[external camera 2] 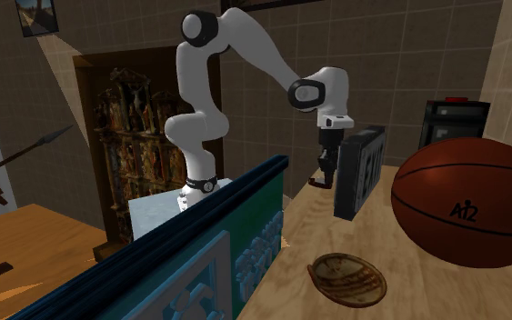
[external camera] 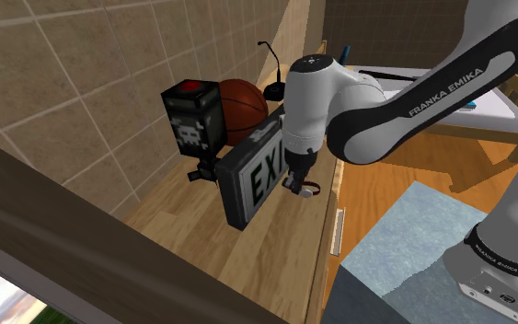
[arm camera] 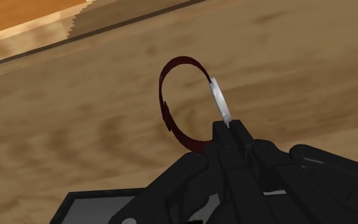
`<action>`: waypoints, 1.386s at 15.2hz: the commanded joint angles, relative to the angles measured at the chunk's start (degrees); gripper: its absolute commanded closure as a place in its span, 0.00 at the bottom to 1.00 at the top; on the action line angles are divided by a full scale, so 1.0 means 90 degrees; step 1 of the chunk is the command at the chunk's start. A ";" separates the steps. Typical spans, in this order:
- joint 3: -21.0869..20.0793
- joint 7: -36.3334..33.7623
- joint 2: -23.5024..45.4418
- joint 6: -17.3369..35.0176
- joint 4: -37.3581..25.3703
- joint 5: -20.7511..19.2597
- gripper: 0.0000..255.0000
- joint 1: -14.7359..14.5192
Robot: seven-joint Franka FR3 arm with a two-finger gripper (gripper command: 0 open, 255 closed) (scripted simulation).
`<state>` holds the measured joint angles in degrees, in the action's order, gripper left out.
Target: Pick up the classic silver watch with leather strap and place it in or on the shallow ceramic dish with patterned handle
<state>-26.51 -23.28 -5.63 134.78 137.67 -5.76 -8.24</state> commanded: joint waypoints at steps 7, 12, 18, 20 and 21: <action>0.0072 0.0287 -0.0464 -0.0702 -0.0295 0.0312 1.00 -0.0050; 0.0123 0.0416 -0.0686 -0.1142 -0.0538 0.0435 1.00 -0.0072; 0.0182 0.0538 -0.0897 -0.1667 -0.0872 0.0535 1.00 -0.0087; 0.0201 0.0572 -0.0954 -0.1841 -0.0994 0.0560 1.00 -0.0090; 0.0204 0.0577 -0.0962 -0.1866 -0.1012 0.0563 1.00 -0.0090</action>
<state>-24.77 -18.26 -13.96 118.60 128.84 -0.84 -9.02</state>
